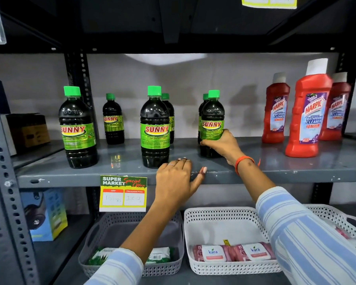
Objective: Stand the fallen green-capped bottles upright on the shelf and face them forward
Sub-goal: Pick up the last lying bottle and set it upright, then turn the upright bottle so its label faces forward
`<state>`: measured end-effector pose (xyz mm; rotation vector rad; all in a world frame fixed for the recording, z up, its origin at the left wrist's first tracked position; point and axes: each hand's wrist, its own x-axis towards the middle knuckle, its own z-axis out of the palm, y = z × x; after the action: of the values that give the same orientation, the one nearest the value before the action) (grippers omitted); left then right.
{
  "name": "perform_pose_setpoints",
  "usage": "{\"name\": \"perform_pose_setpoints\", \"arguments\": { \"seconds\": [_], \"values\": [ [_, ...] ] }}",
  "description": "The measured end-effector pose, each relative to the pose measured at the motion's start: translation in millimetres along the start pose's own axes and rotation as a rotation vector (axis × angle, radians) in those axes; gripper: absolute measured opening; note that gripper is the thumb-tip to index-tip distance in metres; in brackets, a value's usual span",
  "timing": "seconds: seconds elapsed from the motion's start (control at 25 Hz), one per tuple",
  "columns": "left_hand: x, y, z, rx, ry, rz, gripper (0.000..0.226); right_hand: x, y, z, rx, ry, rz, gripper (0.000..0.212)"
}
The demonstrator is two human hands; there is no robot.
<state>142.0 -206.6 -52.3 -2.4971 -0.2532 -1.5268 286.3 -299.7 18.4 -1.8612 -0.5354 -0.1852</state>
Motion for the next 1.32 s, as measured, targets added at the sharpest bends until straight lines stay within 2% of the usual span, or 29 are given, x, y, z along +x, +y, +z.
{"name": "perform_pose_setpoints", "arguments": {
  "seconds": [0.16,0.32,0.44,0.52,0.56,0.64,0.68,0.76,0.88,1.16,1.32],
  "values": [
    [-1,-1,0,-0.015,-0.031,0.006,0.055,-12,-2,-9,0.044,-0.080,-0.051,0.032],
    [2,-4,2,-0.011,-0.030,0.004,0.055,-34,-8,-24,0.079,-0.152,-0.117,0.014],
    [13,10,-13,-0.038,-0.065,-0.027,0.056,-48,-9,-44,0.095,-0.192,-0.128,0.016],
    [28,12,-16,-0.060,-0.194,-0.148,0.060,-54,-8,-47,0.182,-0.275,-0.119,0.022],
    [38,11,-14,-0.168,-0.269,-0.218,0.059,-55,-7,-46,0.290,-0.304,-0.083,0.035],
    [58,10,-11,-0.637,-0.476,-0.337,0.055,-58,-9,-46,0.494,-0.317,0.015,0.055],
    [66,10,-8,-0.869,-0.562,-0.358,0.053,-57,-8,-49,0.548,-0.321,0.051,0.060],
    [74,11,2,-1.121,-0.636,-0.353,0.048,-53,-6,-51,0.591,-0.336,0.099,0.064],
    [75,11,14,-1.138,-0.601,-0.336,0.045,-49,-4,-51,0.584,-0.339,0.098,0.068],
    [77,18,19,-1.106,-0.582,-0.332,0.044,-48,-7,-45,0.590,-0.256,0.056,0.059],
    [78,17,19,-1.077,-0.582,-0.312,0.051,-45,-3,-42,0.610,-0.241,0.041,0.060]
  ]
}}
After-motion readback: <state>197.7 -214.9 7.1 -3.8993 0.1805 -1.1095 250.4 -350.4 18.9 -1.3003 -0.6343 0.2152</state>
